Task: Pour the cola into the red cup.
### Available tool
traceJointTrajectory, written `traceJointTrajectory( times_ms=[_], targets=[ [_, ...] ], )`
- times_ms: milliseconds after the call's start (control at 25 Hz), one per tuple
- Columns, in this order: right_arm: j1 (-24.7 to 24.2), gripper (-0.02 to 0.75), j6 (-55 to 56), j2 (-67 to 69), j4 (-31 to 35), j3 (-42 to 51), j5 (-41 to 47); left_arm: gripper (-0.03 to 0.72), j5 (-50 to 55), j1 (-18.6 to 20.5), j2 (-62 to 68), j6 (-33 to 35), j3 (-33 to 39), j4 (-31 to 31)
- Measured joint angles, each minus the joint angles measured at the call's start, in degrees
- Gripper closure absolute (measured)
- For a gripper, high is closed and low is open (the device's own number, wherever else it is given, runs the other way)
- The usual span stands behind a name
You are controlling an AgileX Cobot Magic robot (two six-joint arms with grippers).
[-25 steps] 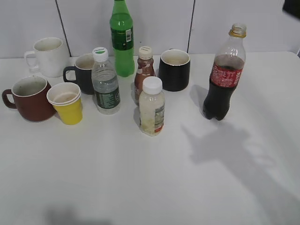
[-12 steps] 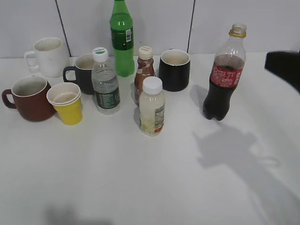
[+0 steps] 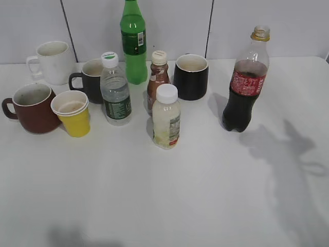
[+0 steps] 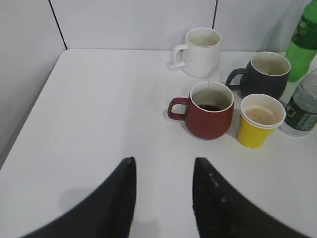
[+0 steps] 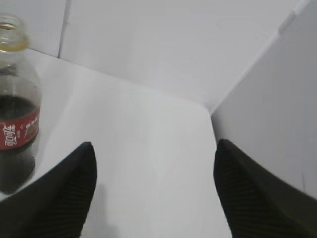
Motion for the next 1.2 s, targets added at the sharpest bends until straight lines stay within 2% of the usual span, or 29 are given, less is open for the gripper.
traceJointTrajectory(
  times_ms=[40, 160, 280, 320, 400, 520, 760, 960, 1200],
  targets=[
    [0.17, 0.185, -5.85, -0.66, 6.73, -0.06, 0.07, 0.393, 0.16, 0.0, 0.0, 0.0, -0.01, -0.05],
    [2.31, 0.185, -36.47, -2.96, 39.34, -1.25, 5.9, 0.393, 1.79, 0.0, 0.0, 0.0, -0.01, 0.42],
    [5.4, 0.185, -64.33, -4.19, 70.79, -6.91, 21.33, 0.393, 2.36, -0.04, 0.0, 0.06, -0.01, 0.63],
    [5.73, 0.185, -70.91, -4.31, 78.51, -8.65, 26.96, 0.393, 2.36, -0.04, 0.0, 0.06, -0.01, 0.24],
    [5.92, 0.185, -78.47, -4.86, 88.6, -11.58, 36.71, 0.393, 2.93, -0.04, 0.0, 0.06, -0.01, -0.61],
    [5.99, 0.186, -81.7, -8.74, 94.04, -12.24, 45.59, 0.395, 5.6, -0.04, -0.5, 0.06, -0.01, -0.68],
    [5.99, 0.191, -79.71, -29.34, 93.83, -7.78, 54.63, 0.397, 15.34, -0.04, -6.49, 2.49, 0.52, 1.7],
    [5.99, 0.191, -79.59, -45.08, 93.92, -1.62, 55.62, 0.398, 17.19, -0.04, -11.74, 5.33, 4.95, -1.77],
    [5.99, 0.199, -79.53, -52.42, 93.76, 1.0, 50.3, 0.398, 11.19, -0.04, -13.38, 6.83, 7.13, -4.97]
  ],
)
